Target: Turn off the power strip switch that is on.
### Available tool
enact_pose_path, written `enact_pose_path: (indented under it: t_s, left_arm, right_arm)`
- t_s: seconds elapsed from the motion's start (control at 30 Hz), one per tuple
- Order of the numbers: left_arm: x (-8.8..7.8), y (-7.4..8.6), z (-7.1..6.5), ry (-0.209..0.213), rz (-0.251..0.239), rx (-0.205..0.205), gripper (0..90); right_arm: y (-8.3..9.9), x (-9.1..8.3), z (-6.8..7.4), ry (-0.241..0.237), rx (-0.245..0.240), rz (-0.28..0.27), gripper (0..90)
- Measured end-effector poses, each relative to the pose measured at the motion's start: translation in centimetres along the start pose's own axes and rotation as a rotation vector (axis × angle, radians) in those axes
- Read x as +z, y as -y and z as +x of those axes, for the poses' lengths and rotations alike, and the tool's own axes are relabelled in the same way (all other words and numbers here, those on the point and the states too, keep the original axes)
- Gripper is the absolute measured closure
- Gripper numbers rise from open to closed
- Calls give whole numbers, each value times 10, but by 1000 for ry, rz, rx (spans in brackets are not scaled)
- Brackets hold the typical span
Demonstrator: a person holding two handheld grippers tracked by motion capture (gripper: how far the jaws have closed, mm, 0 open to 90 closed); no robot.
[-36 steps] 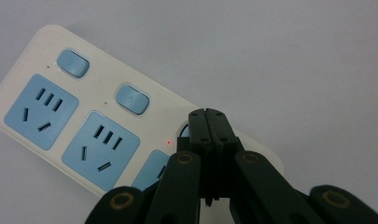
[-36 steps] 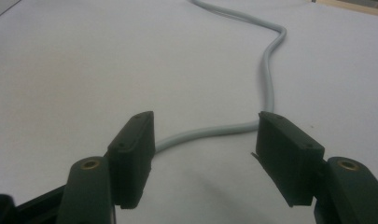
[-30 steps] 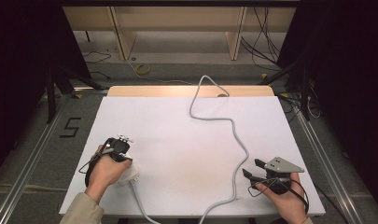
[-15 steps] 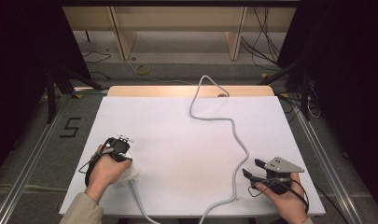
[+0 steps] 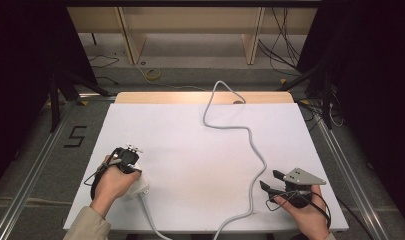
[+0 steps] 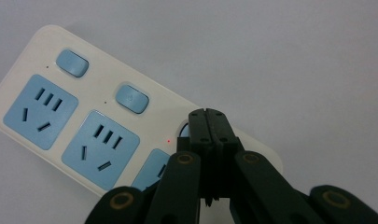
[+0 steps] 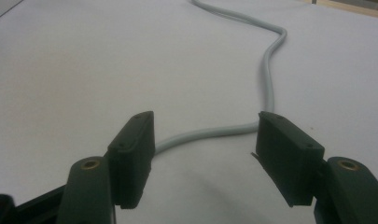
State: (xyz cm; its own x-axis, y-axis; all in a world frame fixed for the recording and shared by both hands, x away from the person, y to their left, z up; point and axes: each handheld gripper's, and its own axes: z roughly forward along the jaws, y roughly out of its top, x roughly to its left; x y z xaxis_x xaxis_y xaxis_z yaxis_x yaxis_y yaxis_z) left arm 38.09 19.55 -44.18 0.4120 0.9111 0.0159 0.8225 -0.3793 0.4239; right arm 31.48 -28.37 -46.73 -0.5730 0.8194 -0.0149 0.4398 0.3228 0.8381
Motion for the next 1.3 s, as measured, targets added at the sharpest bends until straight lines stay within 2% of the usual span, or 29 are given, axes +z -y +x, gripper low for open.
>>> enact_pose_path:
  t_s: [0.47, 0.77, 0.83, 0.87, 1.03, 1.3]
  left_arm:
    - [0, 0, 1, 10, 1, -3, 898]
    - [0, -1, 2, 9, 5, 10, 898]
    - [-3, -1, 2, 7, -13, 10, 898]
    - [-4, -2, 2, -7, -4, 15, 898]
    - [-3, -1, 4, 5, -16, 6, 898]
    - [-4, 0, 5, -4, -21, 11, 898]
  right_arm:
    - [0, 0, 0, -1, -1, 0, 384]
    - [0, 0, 0, -1, -1, 0, 384]
    - [0, 0, 0, 0, 0, -2, 384]
    - [0, 0, 0, 0, 0, -2, 384]
    - [0, 0, 0, -1, 1, -1, 384]
    - [0, 0, 0, -2, -2, -2, 384]
